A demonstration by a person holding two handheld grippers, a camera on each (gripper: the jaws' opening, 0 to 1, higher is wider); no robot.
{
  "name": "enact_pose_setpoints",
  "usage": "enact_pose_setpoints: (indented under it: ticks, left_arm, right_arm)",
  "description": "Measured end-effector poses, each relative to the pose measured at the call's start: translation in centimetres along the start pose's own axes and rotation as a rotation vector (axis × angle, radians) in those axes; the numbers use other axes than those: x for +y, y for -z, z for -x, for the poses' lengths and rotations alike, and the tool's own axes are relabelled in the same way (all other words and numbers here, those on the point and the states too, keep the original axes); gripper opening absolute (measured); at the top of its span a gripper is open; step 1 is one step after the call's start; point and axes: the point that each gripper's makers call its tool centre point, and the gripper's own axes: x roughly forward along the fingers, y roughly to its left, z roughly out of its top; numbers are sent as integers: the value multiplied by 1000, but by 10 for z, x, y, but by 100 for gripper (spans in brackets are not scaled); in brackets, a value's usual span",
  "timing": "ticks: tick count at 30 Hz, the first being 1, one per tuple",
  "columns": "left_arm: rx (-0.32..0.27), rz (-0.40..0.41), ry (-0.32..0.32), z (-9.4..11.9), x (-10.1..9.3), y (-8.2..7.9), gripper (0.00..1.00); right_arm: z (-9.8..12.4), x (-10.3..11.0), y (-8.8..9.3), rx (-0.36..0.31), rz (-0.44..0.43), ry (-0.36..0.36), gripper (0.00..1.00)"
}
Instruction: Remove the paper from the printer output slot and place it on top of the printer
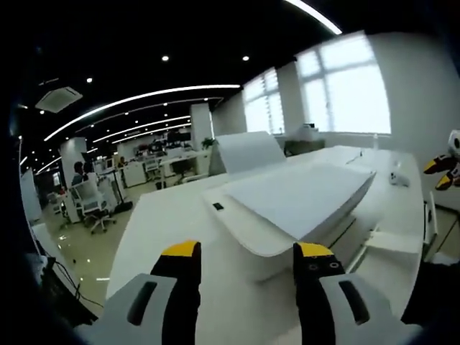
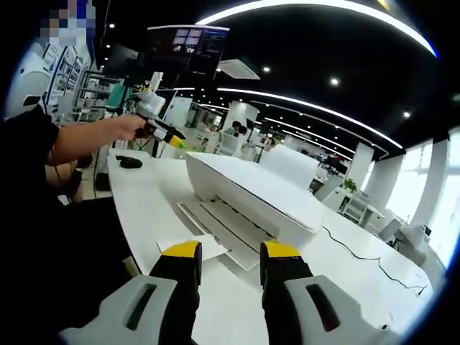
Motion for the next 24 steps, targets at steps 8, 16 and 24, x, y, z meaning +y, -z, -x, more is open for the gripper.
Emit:
enact_pose_setpoints:
  ticks: [8,16,24]
  left_arm:
    - [-7,-56,-24,12,1,0,45]
    - [-16,-40,-5,20,-6,2,51]
    - [-27,-16,21,38,-15,6,55]
  right_arm:
    - [-5,5,1,9,-3,-12,28]
    - [-4,4,5,19,-10,-8,28]
    - [-6,3,8,19,-20,-8,32]
